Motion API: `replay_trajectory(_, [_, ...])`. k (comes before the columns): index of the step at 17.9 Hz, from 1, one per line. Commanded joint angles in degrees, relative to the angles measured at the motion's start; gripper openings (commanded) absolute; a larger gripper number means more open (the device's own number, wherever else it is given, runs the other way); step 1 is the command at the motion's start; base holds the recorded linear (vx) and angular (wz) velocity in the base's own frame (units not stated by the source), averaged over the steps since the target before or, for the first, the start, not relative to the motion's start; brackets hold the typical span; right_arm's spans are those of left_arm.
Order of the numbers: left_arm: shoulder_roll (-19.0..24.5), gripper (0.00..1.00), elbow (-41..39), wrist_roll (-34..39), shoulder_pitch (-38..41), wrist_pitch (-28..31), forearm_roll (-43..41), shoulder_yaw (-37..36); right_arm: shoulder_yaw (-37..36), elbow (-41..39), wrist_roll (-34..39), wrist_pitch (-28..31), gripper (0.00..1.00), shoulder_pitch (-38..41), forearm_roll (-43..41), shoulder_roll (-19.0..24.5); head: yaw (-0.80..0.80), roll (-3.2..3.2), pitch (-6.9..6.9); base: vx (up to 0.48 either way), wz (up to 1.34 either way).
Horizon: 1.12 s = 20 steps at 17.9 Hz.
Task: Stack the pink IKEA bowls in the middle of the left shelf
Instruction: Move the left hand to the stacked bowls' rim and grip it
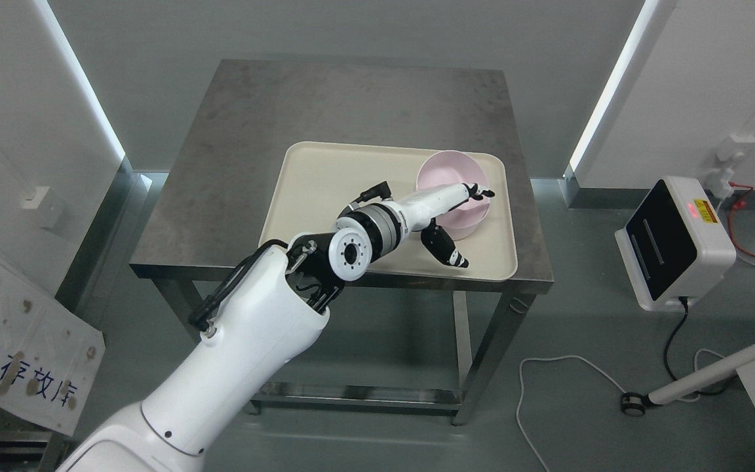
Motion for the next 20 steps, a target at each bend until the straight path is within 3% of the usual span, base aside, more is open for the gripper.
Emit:
replay_trajectory(1, [1.00,0.78,2.11,-0.08,-0.53,0.45,-5.38,-2.86,-0.62,-1.93,0.00,-0.02,1.00,0.09,0.00,-1.00,0.00,0.00,0.00,0.000,0.00])
replay_trajectory(9, [1.00,0.66,5.01,-0.08,-2.29,0.28,-9.43,-2.60,-0.62,-1.93,0.00,-0.02,1.00,0.09,0.00,-1.00,0.00,0.00,0.00,0.000,0.00])
replay_trajectory(15, [1.00,0.35,4.92,-0.08,-2.29,-4.02,-9.52,-2.69,-0.62,-1.93,0.00,-0.02,1.00,0.09,0.00,-1.00,0.00,0.00,0.00,0.000,0.00])
replay_trajectory(20, [1.00,0.32,5.01,-0.08,-1.85,-4.12,-11.01,-3.22,-0.62,-1.93,0.00,-0.02,1.00,0.09,0.00,-1.00,0.00,0.00,0.00,0.000,0.00])
